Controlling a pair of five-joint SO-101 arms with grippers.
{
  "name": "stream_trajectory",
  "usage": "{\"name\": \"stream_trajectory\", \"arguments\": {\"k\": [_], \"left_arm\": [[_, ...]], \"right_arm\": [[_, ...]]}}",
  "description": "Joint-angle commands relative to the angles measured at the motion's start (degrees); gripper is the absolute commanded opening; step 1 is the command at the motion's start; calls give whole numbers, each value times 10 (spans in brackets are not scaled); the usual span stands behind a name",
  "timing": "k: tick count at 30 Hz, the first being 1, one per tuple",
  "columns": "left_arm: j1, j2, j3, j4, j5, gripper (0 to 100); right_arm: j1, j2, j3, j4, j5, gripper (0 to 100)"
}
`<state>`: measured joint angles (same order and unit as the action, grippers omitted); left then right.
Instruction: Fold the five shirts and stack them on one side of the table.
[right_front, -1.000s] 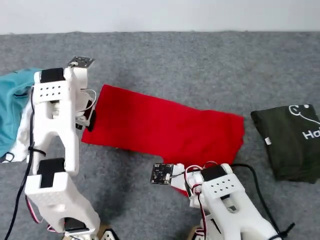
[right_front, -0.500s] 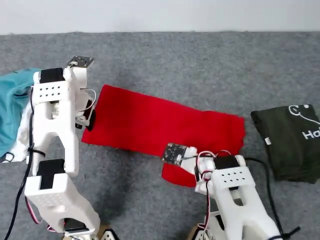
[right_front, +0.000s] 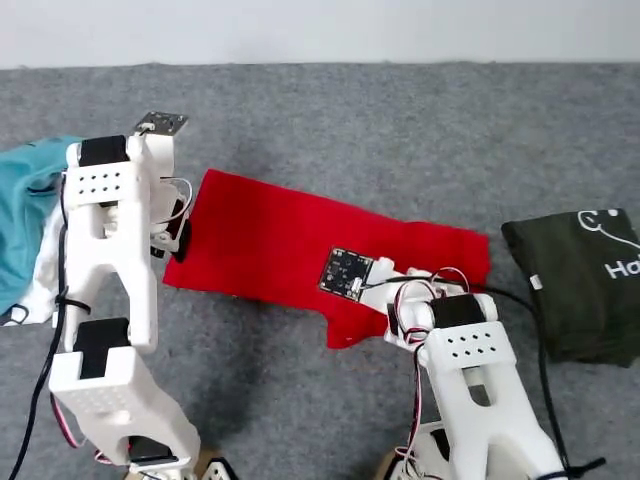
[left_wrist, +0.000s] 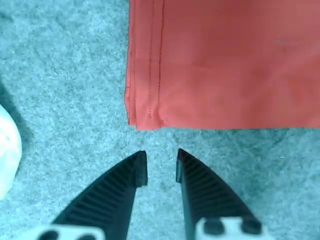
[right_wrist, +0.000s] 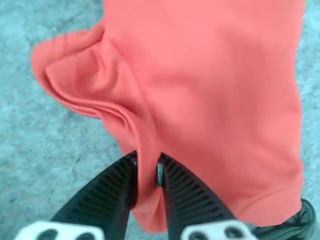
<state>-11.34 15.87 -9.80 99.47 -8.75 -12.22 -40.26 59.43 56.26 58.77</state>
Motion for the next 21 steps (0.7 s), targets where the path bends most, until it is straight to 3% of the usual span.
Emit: {"name": "stream_trajectory", "arguments": {"k": [1, 11, 21], "left_arm": [[8, -25, -2, 11, -8, 112], [8, -25, 0, 11, -8, 112], [7, -29, 37, 10, -10, 112]], "right_arm": [[13, -7, -25, -32, 4, 10], [13, 164, -134, -61, -69, 10], [29, 303, -220, -64, -91, 12]]}}
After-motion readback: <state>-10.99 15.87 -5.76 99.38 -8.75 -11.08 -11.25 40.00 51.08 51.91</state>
